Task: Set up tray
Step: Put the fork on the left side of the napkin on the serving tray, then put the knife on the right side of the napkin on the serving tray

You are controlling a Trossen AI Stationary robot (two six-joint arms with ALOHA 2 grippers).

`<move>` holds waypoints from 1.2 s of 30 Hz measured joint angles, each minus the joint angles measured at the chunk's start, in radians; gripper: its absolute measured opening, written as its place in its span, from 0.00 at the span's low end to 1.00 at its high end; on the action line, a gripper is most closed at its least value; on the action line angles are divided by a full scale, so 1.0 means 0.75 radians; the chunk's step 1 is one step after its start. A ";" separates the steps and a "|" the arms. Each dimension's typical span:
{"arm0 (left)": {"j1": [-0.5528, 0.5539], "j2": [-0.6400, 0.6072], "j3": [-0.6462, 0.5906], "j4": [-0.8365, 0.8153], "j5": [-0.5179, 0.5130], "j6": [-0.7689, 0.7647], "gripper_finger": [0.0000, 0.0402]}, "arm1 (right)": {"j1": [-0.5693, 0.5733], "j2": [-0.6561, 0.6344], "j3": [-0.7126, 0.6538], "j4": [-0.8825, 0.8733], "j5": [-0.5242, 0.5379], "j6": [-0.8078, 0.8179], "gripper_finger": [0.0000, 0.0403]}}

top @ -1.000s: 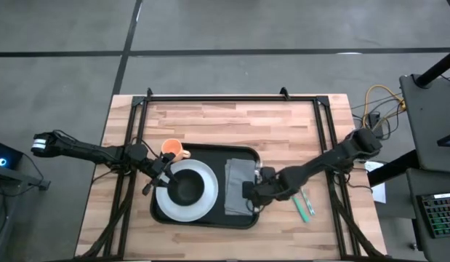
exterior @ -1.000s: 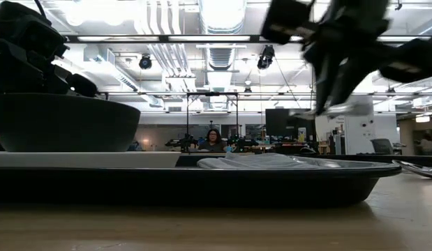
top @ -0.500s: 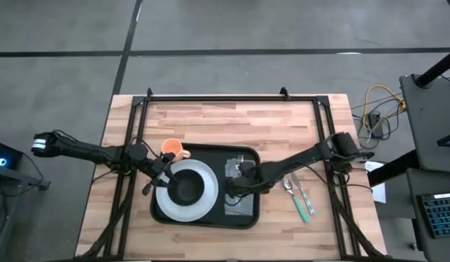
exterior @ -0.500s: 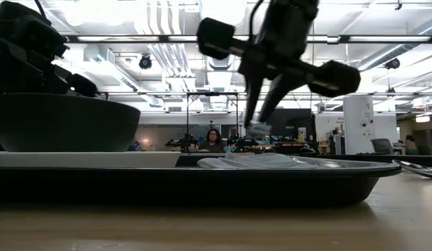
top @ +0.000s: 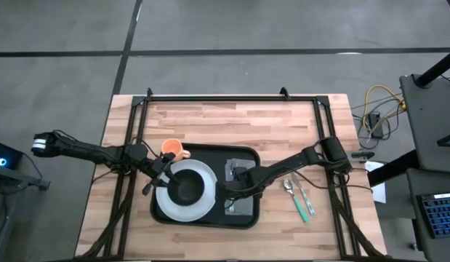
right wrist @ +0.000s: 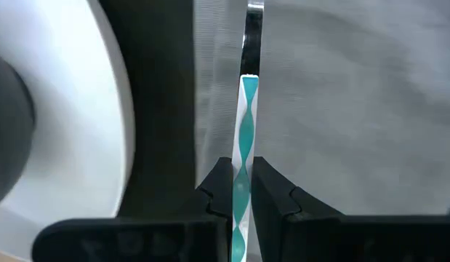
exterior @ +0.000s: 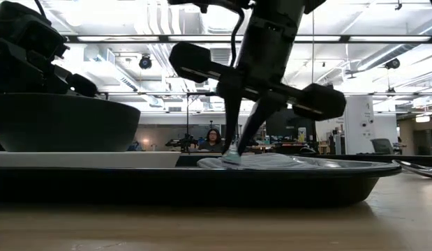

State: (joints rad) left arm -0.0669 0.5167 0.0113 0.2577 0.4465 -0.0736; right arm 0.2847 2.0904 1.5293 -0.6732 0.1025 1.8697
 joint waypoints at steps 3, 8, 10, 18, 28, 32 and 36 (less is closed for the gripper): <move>0.000 0.000 -0.001 0.000 0.000 0.000 0.25 | -0.002 0.003 0.000 0.008 0.002 0.008 0.04; 0.000 0.000 0.000 0.000 0.000 0.000 0.25 | -0.002 0.005 0.000 0.009 0.000 0.016 0.04; 0.000 0.000 -0.001 0.000 0.000 0.000 0.25 | -0.002 0.006 0.000 0.008 0.000 0.016 0.04; 0.000 0.000 0.001 0.000 0.000 0.000 0.25 | -0.005 0.008 -0.001 -0.005 -0.002 0.011 0.08; 0.000 0.000 0.001 0.000 0.000 0.000 0.25 | -0.005 0.008 -0.006 -0.002 0.002 0.016 0.20; 0.000 0.000 -0.001 0.000 0.000 0.000 0.25 | -0.009 0.008 -0.006 -0.002 0.002 0.016 0.22; 0.000 0.000 0.001 0.000 0.000 0.000 0.25 | -0.013 0.008 -0.006 -0.002 0.003 0.004 0.24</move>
State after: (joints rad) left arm -0.0669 0.5167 0.0116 0.2577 0.4465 -0.0738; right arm 0.2750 2.0964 1.5249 -0.6746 0.1047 1.8727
